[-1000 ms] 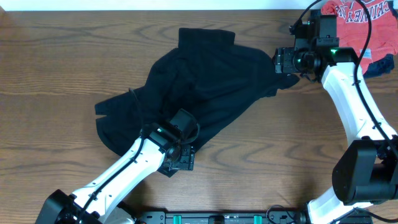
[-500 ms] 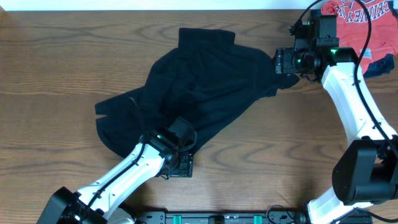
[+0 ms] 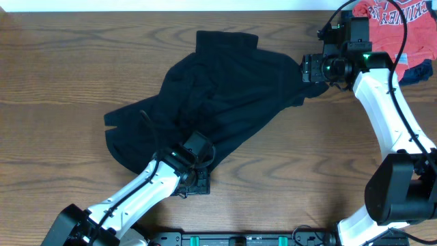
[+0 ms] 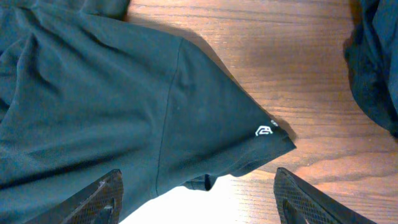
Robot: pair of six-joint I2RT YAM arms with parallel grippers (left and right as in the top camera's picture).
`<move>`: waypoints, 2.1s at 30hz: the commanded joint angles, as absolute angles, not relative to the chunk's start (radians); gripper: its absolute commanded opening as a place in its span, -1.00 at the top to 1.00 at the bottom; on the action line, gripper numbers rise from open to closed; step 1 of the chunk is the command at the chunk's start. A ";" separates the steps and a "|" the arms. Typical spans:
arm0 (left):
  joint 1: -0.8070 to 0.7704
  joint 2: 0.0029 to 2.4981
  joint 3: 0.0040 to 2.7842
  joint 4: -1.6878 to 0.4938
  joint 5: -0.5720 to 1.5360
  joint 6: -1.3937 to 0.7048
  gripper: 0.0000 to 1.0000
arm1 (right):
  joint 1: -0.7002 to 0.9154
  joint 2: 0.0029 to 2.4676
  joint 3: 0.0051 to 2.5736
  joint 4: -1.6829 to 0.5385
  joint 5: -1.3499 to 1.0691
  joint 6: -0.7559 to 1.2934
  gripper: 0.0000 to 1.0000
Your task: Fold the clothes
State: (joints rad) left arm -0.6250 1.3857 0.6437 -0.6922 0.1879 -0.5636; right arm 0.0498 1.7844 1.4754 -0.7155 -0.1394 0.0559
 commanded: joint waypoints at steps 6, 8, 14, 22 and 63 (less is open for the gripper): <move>-0.628 1.386 0.610 -0.685 0.138 -0.645 -0.08 | 0.045 1.775 1.475 -0.730 -0.143 0.043 -0.52; -0.628 1.386 0.600 -0.678 0.137 -0.653 -0.03 | 0.045 1.775 1.475 -0.733 -0.143 0.043 -0.52; -0.628 1.392 0.584 -0.671 0.103 -0.683 -0.03 | 0.045 1.775 1.475 -0.733 -0.143 0.043 -0.52; -0.628 1.435 0.582 -0.648 0.082 -0.720 -0.03 | 0.045 1.775 1.475 -0.733 -0.143 0.043 -0.52; -0.302 1.124 1.177 -1.037 -0.153 -0.363 0.88 | 0.105 1.632 1.475 -1.012 -0.251 0.099 -0.45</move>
